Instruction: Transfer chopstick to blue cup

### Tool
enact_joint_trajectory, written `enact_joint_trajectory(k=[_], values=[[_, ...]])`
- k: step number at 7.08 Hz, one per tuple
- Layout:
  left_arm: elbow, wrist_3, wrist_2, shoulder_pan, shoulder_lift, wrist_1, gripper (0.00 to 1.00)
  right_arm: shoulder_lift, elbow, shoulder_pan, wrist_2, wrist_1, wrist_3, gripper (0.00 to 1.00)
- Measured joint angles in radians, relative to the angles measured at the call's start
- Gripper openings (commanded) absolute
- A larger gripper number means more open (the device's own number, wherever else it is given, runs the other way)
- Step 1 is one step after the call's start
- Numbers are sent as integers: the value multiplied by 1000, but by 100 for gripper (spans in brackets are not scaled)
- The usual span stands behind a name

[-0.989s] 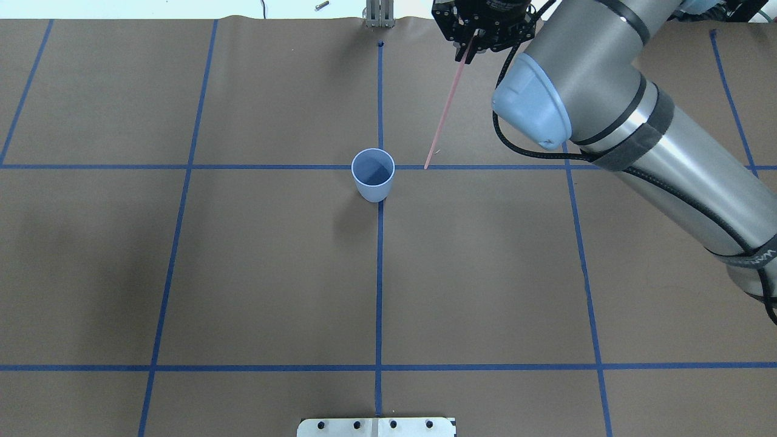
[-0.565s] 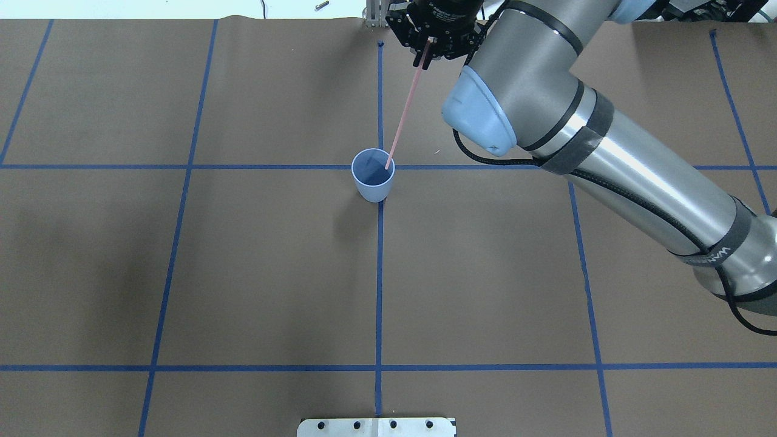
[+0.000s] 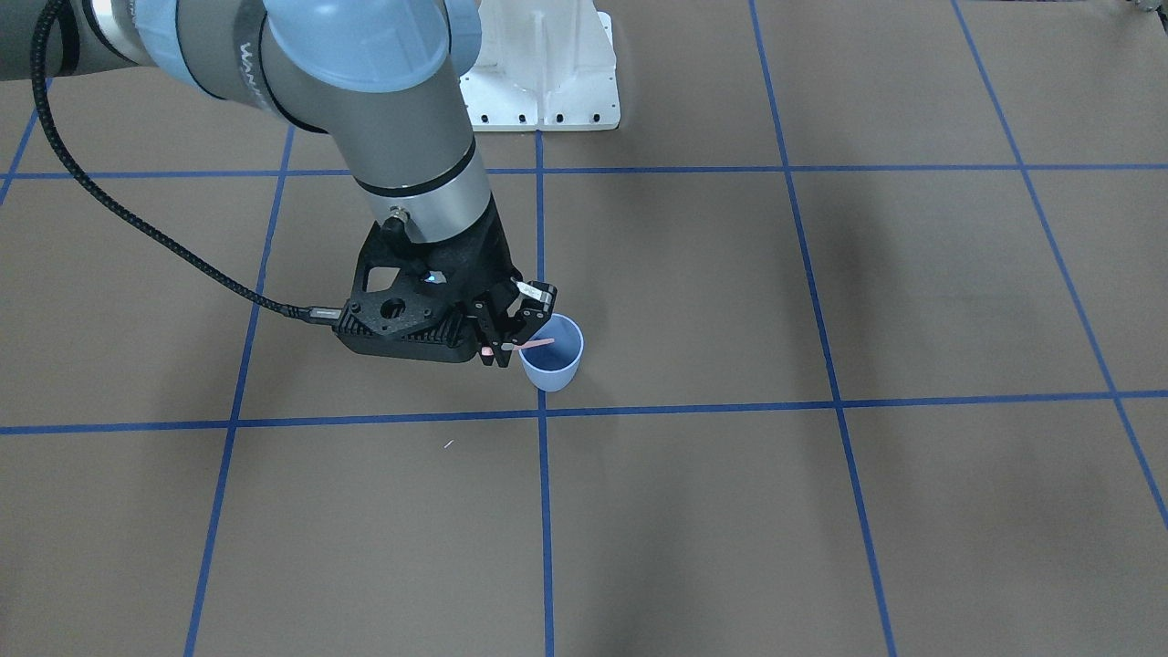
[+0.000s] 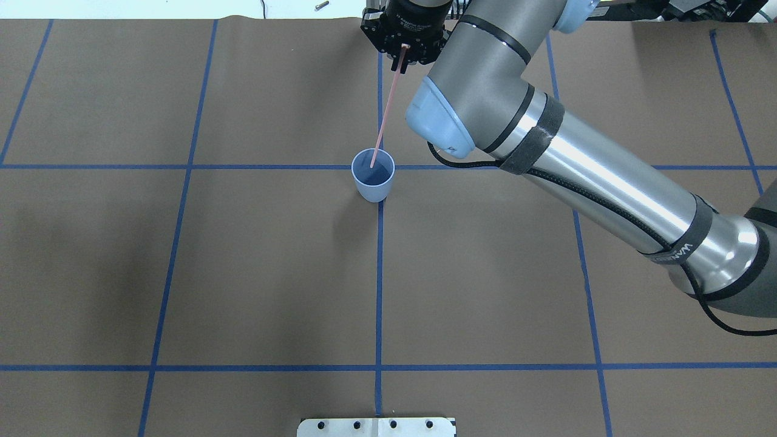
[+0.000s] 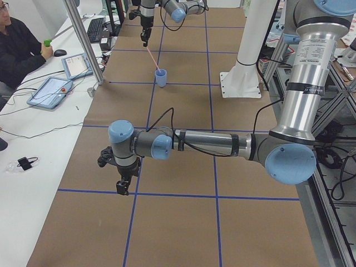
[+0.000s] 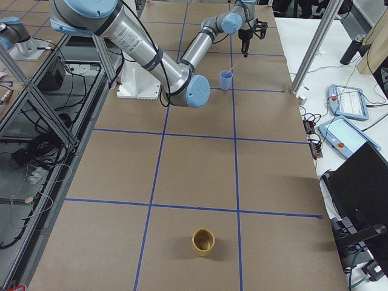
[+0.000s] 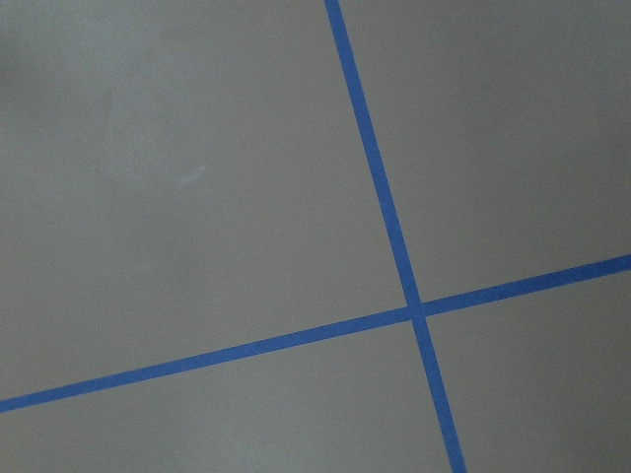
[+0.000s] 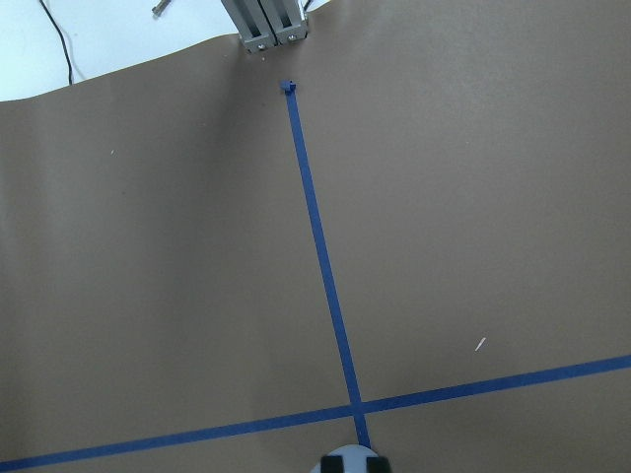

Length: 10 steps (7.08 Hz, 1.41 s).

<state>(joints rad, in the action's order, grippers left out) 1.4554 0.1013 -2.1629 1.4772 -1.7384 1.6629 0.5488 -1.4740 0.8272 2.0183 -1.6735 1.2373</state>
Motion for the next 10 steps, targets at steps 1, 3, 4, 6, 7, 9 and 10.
enact_joint_trajectory(k=[1, 3, 4, 6, 7, 9, 10], values=[[-1, 0, 0, 0, 0, 0, 98, 3, 1, -16, -17, 1, 1, 0], [-2, 0, 0, -1, 0, 0, 98, 10, 1, -34, -37, 2, 4, 0], [-2, 0, 0, -1, -1, 0, 98, 13, 1, -46, -49, 2, 7, 0], [-3, 0, 0, -2, -1, 0, 98, 25, 1, -77, -79, 13, 10, 0], [-3, 0, 0, -2, -1, 0, 98, 45, 0, -91, -94, 51, 15, 38], [-5, 0, 0, -2, -1, 0, 98, 81, -2, -101, -103, 138, 63, 100], [-8, 0, 0, -2, -1, 0, 98, 84, -6, -102, -102, 150, 75, 100]])
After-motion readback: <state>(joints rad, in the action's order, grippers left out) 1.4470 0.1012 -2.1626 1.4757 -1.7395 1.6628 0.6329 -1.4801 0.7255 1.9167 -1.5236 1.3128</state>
